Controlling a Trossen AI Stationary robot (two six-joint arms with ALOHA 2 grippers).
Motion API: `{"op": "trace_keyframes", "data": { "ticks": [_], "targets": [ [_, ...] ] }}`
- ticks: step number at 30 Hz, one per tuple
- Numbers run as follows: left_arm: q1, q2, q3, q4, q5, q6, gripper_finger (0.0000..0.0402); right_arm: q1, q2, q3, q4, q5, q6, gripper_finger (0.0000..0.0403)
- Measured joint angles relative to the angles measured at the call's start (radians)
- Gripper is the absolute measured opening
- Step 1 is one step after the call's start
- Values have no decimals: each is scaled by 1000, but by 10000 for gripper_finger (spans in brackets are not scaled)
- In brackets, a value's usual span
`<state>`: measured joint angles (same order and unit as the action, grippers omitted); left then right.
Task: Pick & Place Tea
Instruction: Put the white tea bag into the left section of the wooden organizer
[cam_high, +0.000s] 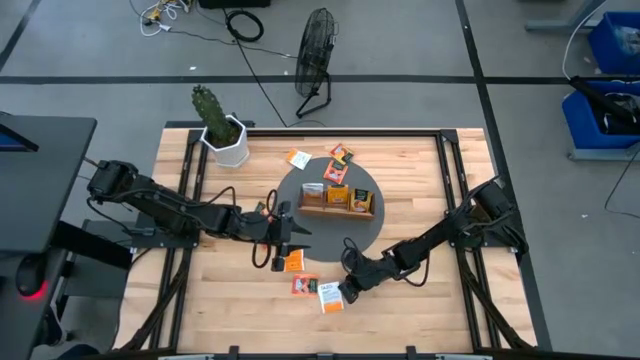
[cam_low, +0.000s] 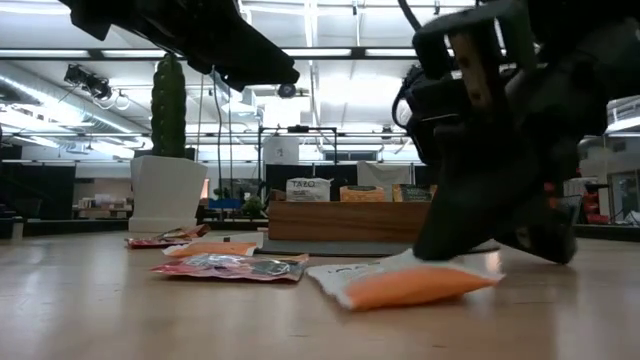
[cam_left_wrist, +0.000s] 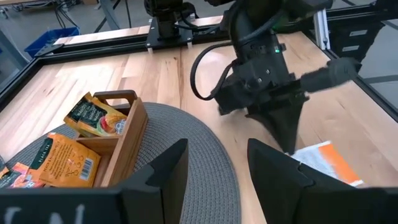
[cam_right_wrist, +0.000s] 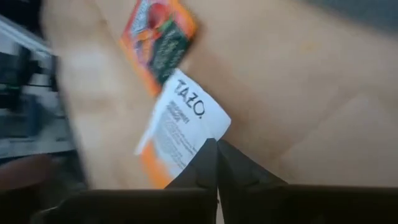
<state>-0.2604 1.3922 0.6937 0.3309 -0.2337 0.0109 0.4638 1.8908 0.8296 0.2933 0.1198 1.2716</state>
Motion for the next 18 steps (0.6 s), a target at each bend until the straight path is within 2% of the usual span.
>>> {"op": "trace_keyframes", "data": {
  "ticks": [8,18],
  "targets": [
    [0,0,0,-1,0,-7,170,13,2,132,-218,97,-183,1],
    [0,0,0,-10,0,-9,170,55,-6,226,-339,237,-329,0]
  ]
}}
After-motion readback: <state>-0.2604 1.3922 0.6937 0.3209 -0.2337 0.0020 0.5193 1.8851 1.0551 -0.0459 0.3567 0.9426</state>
